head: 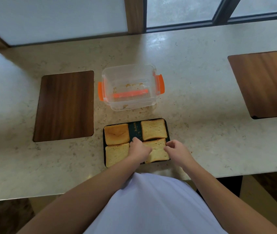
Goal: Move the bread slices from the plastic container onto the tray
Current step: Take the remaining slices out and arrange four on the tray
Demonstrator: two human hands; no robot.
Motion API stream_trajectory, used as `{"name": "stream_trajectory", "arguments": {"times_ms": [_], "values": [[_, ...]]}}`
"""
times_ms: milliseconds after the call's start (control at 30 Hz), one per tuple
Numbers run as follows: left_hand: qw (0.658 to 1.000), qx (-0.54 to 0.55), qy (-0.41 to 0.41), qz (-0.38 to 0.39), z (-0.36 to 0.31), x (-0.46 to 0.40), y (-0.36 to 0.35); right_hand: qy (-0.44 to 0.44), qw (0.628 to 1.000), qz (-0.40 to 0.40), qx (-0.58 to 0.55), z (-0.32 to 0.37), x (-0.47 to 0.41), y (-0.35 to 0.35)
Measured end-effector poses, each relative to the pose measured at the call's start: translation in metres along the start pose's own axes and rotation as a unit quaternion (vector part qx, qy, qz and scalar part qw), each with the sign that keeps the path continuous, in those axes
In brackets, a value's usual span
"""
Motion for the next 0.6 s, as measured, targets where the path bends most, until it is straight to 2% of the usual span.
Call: {"name": "stream_trajectory", "arguments": {"times_ms": [133, 300, 600], "values": [[0.999, 0.032, 0.0, 0.033, 0.008, 0.001, -0.003, 0.004, 1.0, -0.002, 0.026, -0.001, -0.001, 0.0], [0.995, 0.091, -0.012, 0.032, 0.009, -0.004, -0.006, -0.003, 0.999, -0.003, 0.032, -0.002, -0.004, 0.007], [0.988, 0.133, -0.014, 0.071, 0.022, -0.004, 0.003, 0.007, 0.994, 0.025, 0.108, 0.006, -0.002, 0.006]]}}
Point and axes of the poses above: each hand's wrist, its own x-axis away from the middle knuckle, its own y-axis out of the back of the hand, z = x × y, the point moved 1 cm from there along -x, towards the middle knuckle, and after that the axes turned 12 degrees about x, right-handed, at the moved point
